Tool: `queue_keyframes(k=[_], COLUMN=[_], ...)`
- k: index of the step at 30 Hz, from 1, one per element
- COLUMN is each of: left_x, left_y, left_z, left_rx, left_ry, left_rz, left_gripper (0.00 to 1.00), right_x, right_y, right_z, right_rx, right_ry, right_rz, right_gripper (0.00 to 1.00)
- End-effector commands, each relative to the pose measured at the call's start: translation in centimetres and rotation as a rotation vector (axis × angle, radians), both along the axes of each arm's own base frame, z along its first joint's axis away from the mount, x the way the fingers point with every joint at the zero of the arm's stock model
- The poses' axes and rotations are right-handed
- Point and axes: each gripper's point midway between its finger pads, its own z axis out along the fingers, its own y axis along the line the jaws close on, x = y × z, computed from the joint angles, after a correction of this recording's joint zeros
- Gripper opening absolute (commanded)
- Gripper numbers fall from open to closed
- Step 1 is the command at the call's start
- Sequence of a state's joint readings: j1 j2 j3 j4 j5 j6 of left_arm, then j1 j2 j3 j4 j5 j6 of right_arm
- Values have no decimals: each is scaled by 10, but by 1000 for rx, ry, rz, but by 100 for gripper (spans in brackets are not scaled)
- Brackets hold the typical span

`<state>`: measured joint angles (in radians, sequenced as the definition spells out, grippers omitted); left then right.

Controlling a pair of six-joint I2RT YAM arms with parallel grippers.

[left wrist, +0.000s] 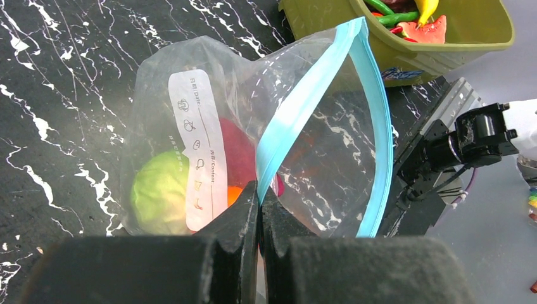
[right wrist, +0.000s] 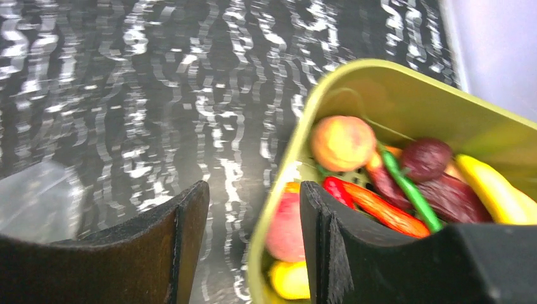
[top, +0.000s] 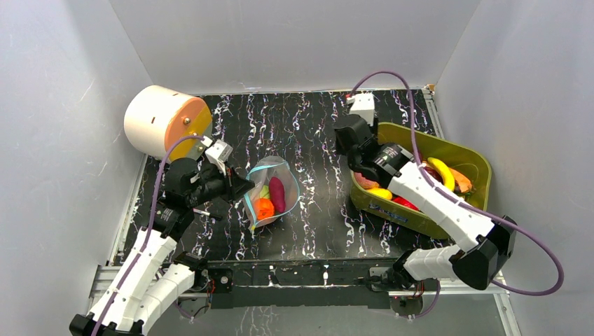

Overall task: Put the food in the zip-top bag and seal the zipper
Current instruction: Pick up the fake fruit from the bin.

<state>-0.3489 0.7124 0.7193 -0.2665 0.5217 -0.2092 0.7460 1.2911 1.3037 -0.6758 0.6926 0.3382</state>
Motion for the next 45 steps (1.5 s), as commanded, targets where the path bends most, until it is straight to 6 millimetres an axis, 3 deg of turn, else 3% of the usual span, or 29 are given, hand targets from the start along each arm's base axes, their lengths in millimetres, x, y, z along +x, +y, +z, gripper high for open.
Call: queue_keyframes(k=[1, 8, 17, 25, 32, 42, 45], left_x=[-6, -10, -15, -15, -18, -19, -19], left_y=[-4, -5, -6, -9, -10, -8, -8], left_z=[20, 14, 25, 25, 31, 31, 31], left_rx=[-31, -45, -70, -81, -120, -110, -108], left_ry=[-43, -14, -28, -9, -24, -31, -31], left_rz=[-40, -34, -43, -58, -52, -45, -45], left_gripper=[0, 0, 0, 0, 0, 0, 0], right_x=[10, 23, 40, 50, 56, 56, 53], right_y=[-58, -107, -170, -210, -228, -232, -234], right_z=[-9, -35, -73, -101, -117, -156, -161], right_rx=[-71, -46, -17, 18, 22, 38, 28], right_ry=[-11, 34, 56, 53, 57, 131, 137], right_rz=[-218, -325, -509, -620, -680, -689, -690], right_gripper=[51, 51, 52, 63, 71, 73, 66])
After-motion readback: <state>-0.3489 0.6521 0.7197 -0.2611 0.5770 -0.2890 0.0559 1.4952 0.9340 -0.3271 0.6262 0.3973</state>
